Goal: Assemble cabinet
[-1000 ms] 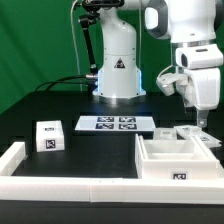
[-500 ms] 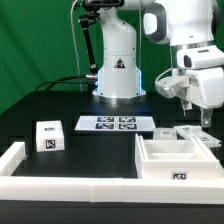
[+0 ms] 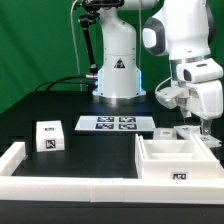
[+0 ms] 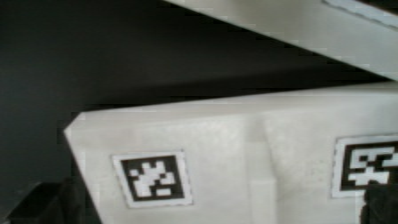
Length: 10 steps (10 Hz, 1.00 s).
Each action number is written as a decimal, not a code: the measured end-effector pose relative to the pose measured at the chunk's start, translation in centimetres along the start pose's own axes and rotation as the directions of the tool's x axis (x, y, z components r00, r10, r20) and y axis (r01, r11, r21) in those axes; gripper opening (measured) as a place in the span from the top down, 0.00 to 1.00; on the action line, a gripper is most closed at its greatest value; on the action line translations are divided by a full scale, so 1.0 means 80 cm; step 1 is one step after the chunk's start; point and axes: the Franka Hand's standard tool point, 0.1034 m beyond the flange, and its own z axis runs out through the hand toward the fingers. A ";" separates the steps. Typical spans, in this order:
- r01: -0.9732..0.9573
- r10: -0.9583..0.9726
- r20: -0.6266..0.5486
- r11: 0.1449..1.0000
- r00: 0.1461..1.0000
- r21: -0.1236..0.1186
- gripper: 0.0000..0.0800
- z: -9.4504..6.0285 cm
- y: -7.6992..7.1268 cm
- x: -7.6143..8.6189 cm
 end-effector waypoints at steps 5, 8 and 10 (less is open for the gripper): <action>-0.027 0.027 -0.001 1.000 1.000 0.007 0.33 0.003 -0.003 0.001; -0.053 0.053 -0.002 0.998 0.999 0.017 0.74 0.008 -0.007 0.001; -0.072 0.072 -0.002 0.997 0.997 0.017 0.92 0.008 -0.007 0.002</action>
Offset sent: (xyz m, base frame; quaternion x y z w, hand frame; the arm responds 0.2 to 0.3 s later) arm 0.0003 0.0017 -0.0011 0.0002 -0.0066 0.0046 1.0000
